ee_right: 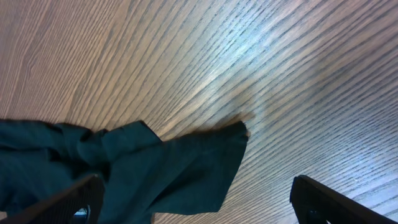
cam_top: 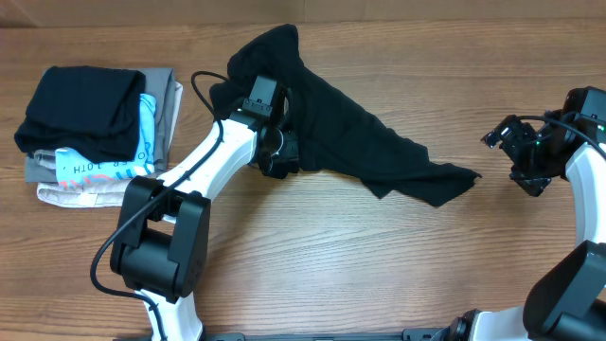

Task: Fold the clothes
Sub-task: 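Grasp the shirt's upper-left edge with the left gripper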

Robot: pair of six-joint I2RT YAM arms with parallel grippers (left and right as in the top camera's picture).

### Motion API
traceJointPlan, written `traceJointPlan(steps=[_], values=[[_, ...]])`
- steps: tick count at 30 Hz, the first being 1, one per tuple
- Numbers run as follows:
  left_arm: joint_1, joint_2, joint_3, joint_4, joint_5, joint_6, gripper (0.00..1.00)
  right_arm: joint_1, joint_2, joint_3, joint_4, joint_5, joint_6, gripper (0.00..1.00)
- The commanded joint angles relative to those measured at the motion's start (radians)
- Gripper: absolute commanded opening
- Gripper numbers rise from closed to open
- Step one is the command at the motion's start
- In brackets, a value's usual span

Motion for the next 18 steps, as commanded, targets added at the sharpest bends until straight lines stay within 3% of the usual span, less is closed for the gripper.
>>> traceJointPlan(steps=[1,2,5,12,18], values=[[0.004,0.008,-0.007,0.008,-0.017,-0.024,0.41,0.004,-0.001,0.001,0.002,-0.008,-0.003,1.00],[0.004,0.008,-0.007,0.011,-0.015,-0.024,0.38,0.004,-0.001,0.001,0.002,-0.008,-0.003,1.00],[0.004,0.008,-0.007,0.029,0.006,-0.035,0.04,0.004,-0.001,0.001,0.002,-0.008,-0.003,1.00],[0.007,0.005,0.046,0.076,0.133,-0.050,0.04,0.004,-0.001,0.001,0.002,-0.008,-0.003,1.00],[-0.002,0.007,0.070,0.124,0.129,-0.054,0.04,0.004,-0.001,0.001,0.002,-0.008,-0.003,1.00]])
